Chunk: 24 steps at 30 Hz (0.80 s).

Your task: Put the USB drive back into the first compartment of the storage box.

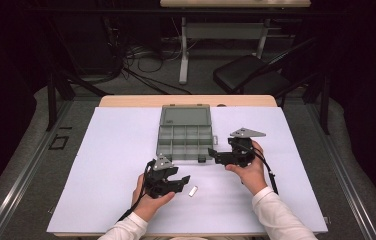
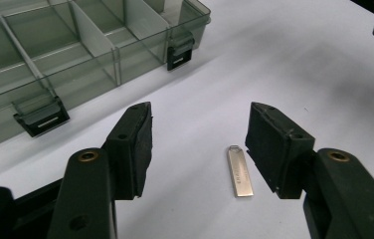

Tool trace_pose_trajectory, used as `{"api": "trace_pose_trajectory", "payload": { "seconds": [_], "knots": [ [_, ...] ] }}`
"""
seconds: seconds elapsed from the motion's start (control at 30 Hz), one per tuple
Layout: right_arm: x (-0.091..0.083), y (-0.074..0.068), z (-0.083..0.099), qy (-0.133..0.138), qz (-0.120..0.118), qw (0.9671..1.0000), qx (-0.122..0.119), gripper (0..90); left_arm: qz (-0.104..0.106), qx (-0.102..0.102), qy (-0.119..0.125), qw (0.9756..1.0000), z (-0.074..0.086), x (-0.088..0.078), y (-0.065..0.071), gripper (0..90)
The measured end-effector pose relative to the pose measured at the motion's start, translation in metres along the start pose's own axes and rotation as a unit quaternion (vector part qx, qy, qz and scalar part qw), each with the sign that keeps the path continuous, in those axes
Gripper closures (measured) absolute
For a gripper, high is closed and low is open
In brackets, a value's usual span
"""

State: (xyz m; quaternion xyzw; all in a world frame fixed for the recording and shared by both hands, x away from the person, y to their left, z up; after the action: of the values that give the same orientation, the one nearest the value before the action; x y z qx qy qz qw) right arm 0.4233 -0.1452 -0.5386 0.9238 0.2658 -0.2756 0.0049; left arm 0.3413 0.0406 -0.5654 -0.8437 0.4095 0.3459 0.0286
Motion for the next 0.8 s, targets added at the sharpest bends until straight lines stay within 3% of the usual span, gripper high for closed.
{"api": "trace_pose_trajectory", "payload": {
  "seconds": [0.27, 0.37, 0.4, 0.5, 0.63, 0.8],
  "knots": [
    [-0.002, 0.001, -0.001, 0.005, 0.003, 1.0, 0.004, 11.0, 0.006, 0.026, -0.017, 0.9995, 0.007, 0.008, 0.009, 47.2],
    [-0.002, 0.002, -0.002, 0.006, 0.003, 1.0, 0.004, 11.2, 0.009, 0.025, -0.028, 0.9992, 0.01, 0.01, 0.012, 48.2],
    [-0.002, 0.002, -0.002, 0.006, 0.003, 1.0, 0.007, 11.6, 0.006, 0.015, -0.037, 0.9992, 0.014, 0.012, 0.014, 49.2],
    [-0.002, 0.002, -0.001, 0.005, 0.003, 1.0, 0.007, 11.9, 0.001, 0.012, -0.031, 0.9994, 0.017, 0.012, 0.016, 53.7],
    [-0.001, 0.001, 0.0, 0.003, 0.002, 1.0, 0.007, 12.0, 0.011, 0.01, -0.025, 0.9996, 0.018, 0.014, 0.019, 58.6],
    [-0.001, 0.002, -0.001, 0.005, 0.005, 1.0, 0.006, 13.4, 0.021, 0.014, -0.038, 0.999, 0.023, 0.022, 0.022, 60.1]
  ]
}}
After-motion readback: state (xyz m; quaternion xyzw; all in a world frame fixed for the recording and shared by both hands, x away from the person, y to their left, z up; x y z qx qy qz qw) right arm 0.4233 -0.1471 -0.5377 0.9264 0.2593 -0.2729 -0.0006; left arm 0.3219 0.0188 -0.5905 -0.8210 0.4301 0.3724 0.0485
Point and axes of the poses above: each handheld gripper's, and its own axes: x roughly forward along the jaws, z roughly out of its underside, y roughly to its right, the point moved 7 cm from there along x, roughly forward along the jaws, and after that the axes turned 4 degrees about z, right-handed, at the moved point
